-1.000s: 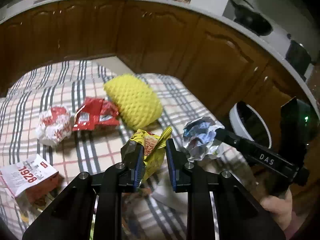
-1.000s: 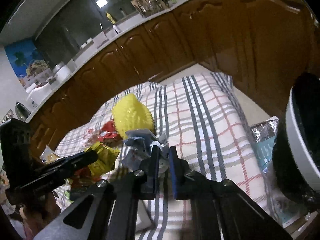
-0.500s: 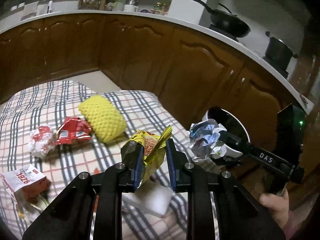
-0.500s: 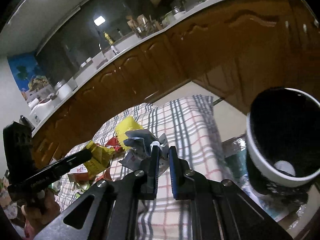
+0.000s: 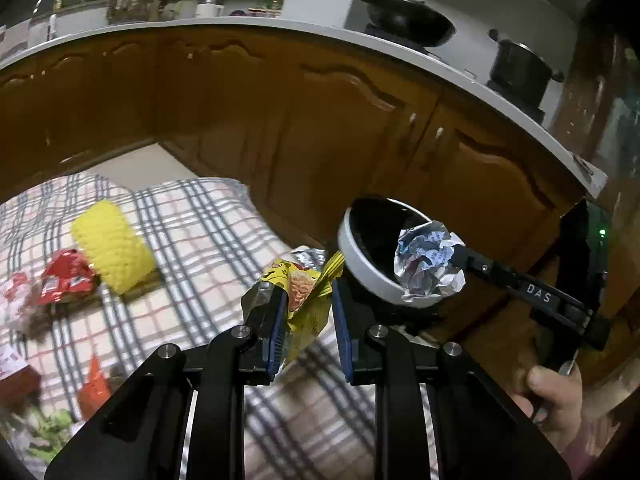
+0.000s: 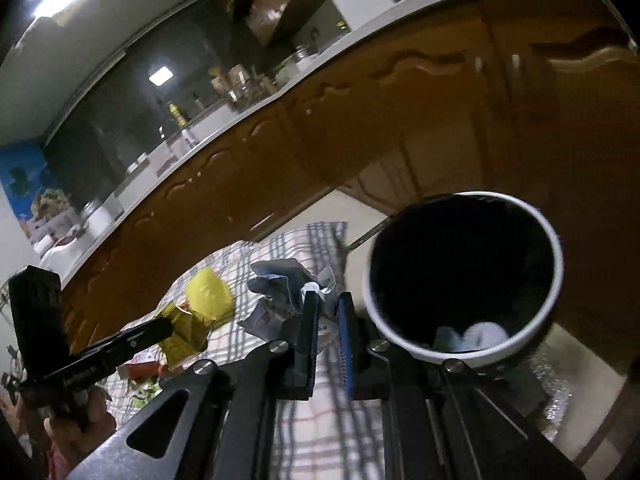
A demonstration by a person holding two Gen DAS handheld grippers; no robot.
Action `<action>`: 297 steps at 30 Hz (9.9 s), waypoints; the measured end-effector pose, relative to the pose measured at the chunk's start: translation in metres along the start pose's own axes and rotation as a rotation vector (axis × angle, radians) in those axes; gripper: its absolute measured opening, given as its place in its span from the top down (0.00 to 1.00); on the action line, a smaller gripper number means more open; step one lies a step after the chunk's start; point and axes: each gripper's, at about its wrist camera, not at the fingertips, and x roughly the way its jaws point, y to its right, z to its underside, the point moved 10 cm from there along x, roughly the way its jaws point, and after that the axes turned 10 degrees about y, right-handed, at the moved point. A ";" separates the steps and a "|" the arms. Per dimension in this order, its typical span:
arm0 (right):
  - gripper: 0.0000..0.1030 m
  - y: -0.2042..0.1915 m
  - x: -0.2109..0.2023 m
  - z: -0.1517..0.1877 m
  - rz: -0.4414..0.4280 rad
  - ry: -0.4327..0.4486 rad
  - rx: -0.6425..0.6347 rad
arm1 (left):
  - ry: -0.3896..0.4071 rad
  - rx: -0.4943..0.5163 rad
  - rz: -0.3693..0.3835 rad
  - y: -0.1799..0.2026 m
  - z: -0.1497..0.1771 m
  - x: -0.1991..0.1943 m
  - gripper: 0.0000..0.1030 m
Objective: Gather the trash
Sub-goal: 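Carry the chip bag and foil wrapper with both tools over the bin, then open both tools to drop the chip bag and foil wrapper into the bin, then move both tools back toward the orange wrapper and white foam block, then grasp orange wrapper with left tool while right tool grasps white foam block, then carry the orange wrapper and foam block with both tools over the bin, then open both tools to drop the wrapper and foam block into the bin, then move both open tools back over the red wrappers and yellow foam net, then grasp red snack wrapper with left tool while right tool grasps yellow foam net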
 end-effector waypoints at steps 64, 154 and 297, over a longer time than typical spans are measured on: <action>0.16 0.031 -0.016 0.003 0.033 0.069 0.040 | -0.014 -0.093 -0.007 0.014 0.023 0.030 0.32; 0.52 -0.098 0.005 0.099 -0.217 -0.182 -0.187 | -0.088 -0.042 -0.198 -0.107 0.064 -0.043 0.74; 0.36 -0.202 0.206 0.082 -0.287 -0.344 -0.202 | -0.260 0.044 -0.375 -0.246 0.010 0.008 0.45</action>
